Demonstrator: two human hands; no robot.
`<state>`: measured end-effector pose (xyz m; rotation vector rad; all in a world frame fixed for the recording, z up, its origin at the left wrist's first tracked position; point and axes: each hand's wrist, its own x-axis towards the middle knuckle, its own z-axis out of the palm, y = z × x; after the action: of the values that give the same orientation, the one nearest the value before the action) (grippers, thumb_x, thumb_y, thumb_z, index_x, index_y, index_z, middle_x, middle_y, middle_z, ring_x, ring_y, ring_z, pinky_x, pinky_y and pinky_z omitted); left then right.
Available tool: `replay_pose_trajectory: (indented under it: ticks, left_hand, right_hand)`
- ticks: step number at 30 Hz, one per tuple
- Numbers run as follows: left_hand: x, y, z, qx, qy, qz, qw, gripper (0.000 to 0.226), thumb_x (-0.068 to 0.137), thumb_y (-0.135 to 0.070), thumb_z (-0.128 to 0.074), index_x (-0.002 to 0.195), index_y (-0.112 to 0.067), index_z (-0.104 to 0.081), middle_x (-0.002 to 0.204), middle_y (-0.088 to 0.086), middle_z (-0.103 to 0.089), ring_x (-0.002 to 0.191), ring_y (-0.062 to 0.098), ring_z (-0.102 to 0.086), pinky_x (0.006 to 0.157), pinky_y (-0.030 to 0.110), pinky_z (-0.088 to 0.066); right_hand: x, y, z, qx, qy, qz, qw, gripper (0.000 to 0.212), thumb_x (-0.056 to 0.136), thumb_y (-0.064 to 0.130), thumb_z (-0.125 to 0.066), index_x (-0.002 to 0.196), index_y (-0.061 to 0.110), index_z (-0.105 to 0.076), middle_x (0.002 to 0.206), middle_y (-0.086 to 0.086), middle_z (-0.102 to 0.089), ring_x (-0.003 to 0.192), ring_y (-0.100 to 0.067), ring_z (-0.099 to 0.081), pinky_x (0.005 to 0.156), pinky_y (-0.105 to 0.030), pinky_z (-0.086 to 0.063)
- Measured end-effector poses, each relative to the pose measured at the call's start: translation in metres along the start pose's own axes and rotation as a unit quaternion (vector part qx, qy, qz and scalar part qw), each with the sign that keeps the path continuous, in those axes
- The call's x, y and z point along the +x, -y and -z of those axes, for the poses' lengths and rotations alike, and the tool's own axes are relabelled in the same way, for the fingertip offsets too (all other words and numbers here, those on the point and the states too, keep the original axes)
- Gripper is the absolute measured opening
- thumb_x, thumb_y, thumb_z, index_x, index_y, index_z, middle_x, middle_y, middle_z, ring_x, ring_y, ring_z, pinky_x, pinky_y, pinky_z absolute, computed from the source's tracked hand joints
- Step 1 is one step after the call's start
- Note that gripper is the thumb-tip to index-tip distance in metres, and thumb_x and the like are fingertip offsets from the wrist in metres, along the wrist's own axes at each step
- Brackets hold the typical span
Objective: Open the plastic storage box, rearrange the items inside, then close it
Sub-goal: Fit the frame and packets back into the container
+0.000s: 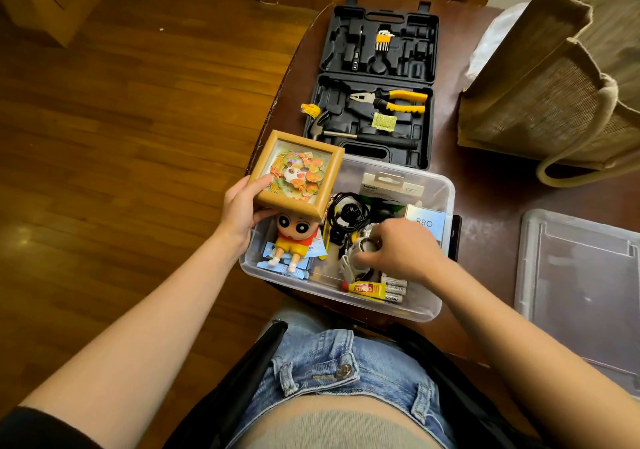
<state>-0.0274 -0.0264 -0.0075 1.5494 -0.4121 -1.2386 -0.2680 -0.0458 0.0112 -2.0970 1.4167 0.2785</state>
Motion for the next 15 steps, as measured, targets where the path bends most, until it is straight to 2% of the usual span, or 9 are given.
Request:
replay_pose_trajectory:
  ticks: [3,5,6,7,8,9,10,12,15]
  left_hand:
    - [0.0,0.001,-0.001,0.007,-0.004,-0.004,1.0,0.011,0.092,-0.02,-0.056,0.101,-0.022,-0.063,0.102,0.004,-0.066,0.097,0.017,-0.063,0.06,0.022,-0.055]
    - [0.0,0.001,-0.001,0.011,-0.003,-0.007,1.0,0.011,0.092,-0.021,-0.056,0.101,-0.022,-0.063,0.102,0.003,-0.067,0.097,0.017,-0.063,0.061,0.022,-0.055]
    - [0.0,0.001,-0.001,0.012,-0.002,-0.007,1.0,0.011,0.092,-0.021,-0.056,0.101,-0.022,-0.063,0.103,0.003,-0.067,0.097,0.017,-0.063,0.061,0.022,-0.055]
    - [0.0,0.001,-0.001,0.011,-0.002,-0.007,1.0,0.011,0.092,-0.021,-0.056,0.101,-0.022,-0.063,0.103,0.004,-0.067,0.098,0.017,-0.063,0.061,0.022,-0.055]
    - [0.0,0.001,0.0,0.01,-0.001,-0.007,1.0,0.011,0.092,-0.021,-0.056,0.101,-0.022,-0.063,0.103,0.004,-0.067,0.098,0.017,-0.063,0.061,0.022,-0.055]
    - [-0.001,0.001,0.0,0.009,0.0,-0.007,1.0,0.011,0.093,-0.021,-0.056,0.101,-0.022,-0.063,0.103,0.004,-0.067,0.099,0.017,-0.063,0.062,0.022,-0.055]
    - [-0.001,0.001,0.001,0.007,-0.001,-0.007,1.0,0.011,0.093,-0.021,-0.056,0.101,-0.022,-0.063,0.103,0.004,-0.067,0.099,0.017,-0.063,0.062,0.022,-0.056]
    - [-0.001,0.001,0.0,0.006,-0.001,-0.007,1.0,0.011,0.092,-0.021,-0.056,0.101,-0.022,-0.063,0.103,0.004,-0.067,0.099,0.018,-0.063,0.062,0.023,-0.055]
    - [-0.002,0.0,-0.001,0.011,0.0,-0.008,1.0,0.011,0.092,-0.021,-0.056,0.101,-0.022,-0.063,0.103,0.003,-0.067,0.1,0.018,-0.063,0.064,0.024,-0.055]
  right_hand:
    - [-0.001,-0.002,0.028,0.067,-0.047,-0.011,0.997,0.037,0.074,0.046,-0.065,0.065,0.011,-0.062,0.054,0.0,-0.052,0.051,-0.016,-0.044,0.045,-0.025,-0.029]
    - [0.004,-0.001,0.038,0.101,-0.084,-0.014,0.991,0.032,0.077,0.043,-0.066,0.07,0.012,-0.063,0.059,-0.001,-0.054,0.057,-0.018,-0.047,0.048,-0.028,-0.031]
    - [0.007,0.001,0.04,0.114,-0.1,-0.015,0.988,0.026,0.08,0.04,-0.065,0.079,0.014,-0.066,0.065,-0.001,-0.058,0.064,-0.019,-0.052,0.052,-0.029,-0.036]
    - [0.009,0.004,0.04,0.11,-0.117,-0.019,0.987,0.025,0.084,0.036,-0.064,0.098,0.016,-0.066,0.076,-0.001,-0.063,0.074,-0.021,-0.058,0.059,-0.031,-0.044]
    - [0.01,0.005,0.039,0.092,-0.132,-0.025,0.987,0.035,0.087,0.032,-0.062,0.119,0.017,-0.059,0.088,-0.002,-0.067,0.085,-0.023,-0.061,0.068,-0.034,-0.05]
    - [0.01,0.006,0.036,0.071,-0.145,-0.022,0.987,0.044,0.088,0.029,-0.06,0.129,0.017,-0.05,0.096,-0.003,-0.068,0.09,-0.025,-0.063,0.074,-0.037,-0.052]
    - [0.008,0.007,0.033,0.048,-0.154,-0.008,0.987,0.043,0.088,0.028,-0.06,0.128,0.017,-0.049,0.096,-0.003,-0.068,0.09,-0.027,-0.063,0.074,-0.039,-0.053]
    - [0.003,0.009,0.024,0.006,-0.111,0.029,0.993,0.023,0.085,0.027,-0.06,0.105,0.016,-0.063,0.089,-0.004,-0.07,0.083,-0.027,-0.064,0.069,-0.038,-0.054]
    - [0.006,0.007,-0.002,-0.088,0.093,0.035,0.991,0.013,0.083,0.019,-0.059,0.076,0.01,-0.064,0.077,-0.007,-0.062,0.071,-0.026,-0.059,0.061,-0.031,-0.05]
